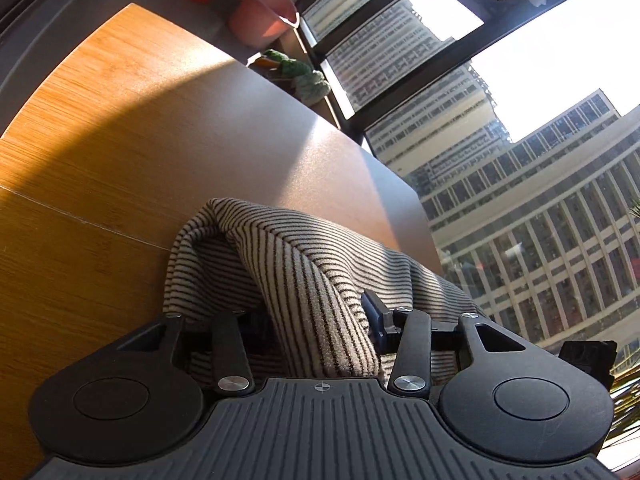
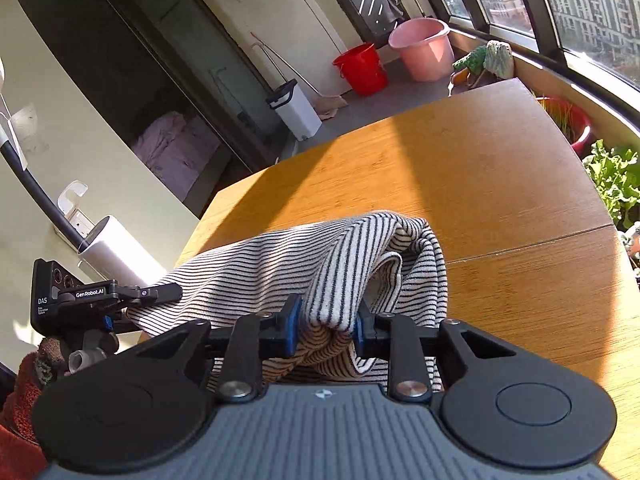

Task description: Fold clothes

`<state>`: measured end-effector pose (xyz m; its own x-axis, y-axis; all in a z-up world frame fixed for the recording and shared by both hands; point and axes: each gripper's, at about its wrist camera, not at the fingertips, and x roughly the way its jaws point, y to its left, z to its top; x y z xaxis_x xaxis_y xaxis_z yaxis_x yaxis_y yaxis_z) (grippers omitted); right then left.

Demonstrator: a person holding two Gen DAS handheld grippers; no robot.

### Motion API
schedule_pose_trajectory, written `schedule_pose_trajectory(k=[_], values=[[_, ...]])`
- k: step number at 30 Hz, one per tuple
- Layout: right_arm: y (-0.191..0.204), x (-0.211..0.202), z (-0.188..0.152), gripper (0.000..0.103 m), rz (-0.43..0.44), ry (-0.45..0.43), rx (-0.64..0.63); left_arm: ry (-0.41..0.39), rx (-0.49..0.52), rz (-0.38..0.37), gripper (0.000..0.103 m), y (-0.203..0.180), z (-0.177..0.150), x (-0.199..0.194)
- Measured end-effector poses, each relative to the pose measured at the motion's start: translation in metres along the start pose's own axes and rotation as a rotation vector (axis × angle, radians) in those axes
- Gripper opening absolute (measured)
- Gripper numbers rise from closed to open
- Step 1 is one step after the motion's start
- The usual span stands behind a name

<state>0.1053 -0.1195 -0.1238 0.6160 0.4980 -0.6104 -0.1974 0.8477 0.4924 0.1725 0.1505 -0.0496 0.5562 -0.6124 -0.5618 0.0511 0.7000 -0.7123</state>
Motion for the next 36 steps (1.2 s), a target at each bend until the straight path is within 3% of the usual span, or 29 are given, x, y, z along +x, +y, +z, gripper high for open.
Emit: schedule_pose_trajectory(k=[1,2,6,11,15,19,23,27,30,36], values=[[0.001,0.002,-0.004,0.033,-0.046,0.008,-0.024,0.012,-0.01,-0.003,0.054,0.003,-0.002,0.004],[-0.001,0.007,-0.005,0.041,-0.028,0.013,-0.006,0.024,-0.02,-0.007,0.059,0.006,-0.004,0.007],[-0.009,0.026,-0.01,0.042,0.062,0.033,0.074,0.045,-0.005,-0.027,0.06,0.002,0.007,0.02],[-0.008,0.064,0.02,0.029,0.075,-0.007,0.028,0.027,0.041,-0.014,0.051,0.0,0.035,0.044],[-0.006,0.093,0.061,0.023,0.07,-0.055,0.014,-0.052,0.083,0.027,0.041,-0.01,0.079,0.057],[0.005,0.096,0.093,0.021,0.1,-0.128,-0.011,-0.117,0.124,0.015,0.041,-0.029,0.103,0.053],[0.009,0.078,0.091,0.021,0.118,-0.158,-0.027,-0.139,0.162,-0.015,0.041,-0.044,0.094,0.04],[0.011,0.056,0.066,0.021,0.124,-0.117,-0.037,-0.104,0.191,-0.02,0.042,-0.046,0.061,0.026],[0.013,0.049,0.042,0.021,0.113,-0.08,-0.042,-0.086,0.209,0.003,0.043,-0.032,0.04,0.017],[0.012,0.065,0.008,0.023,0.032,-0.036,-0.065,-0.056,0.132,0.083,0.046,0.005,0.023,0.018]])
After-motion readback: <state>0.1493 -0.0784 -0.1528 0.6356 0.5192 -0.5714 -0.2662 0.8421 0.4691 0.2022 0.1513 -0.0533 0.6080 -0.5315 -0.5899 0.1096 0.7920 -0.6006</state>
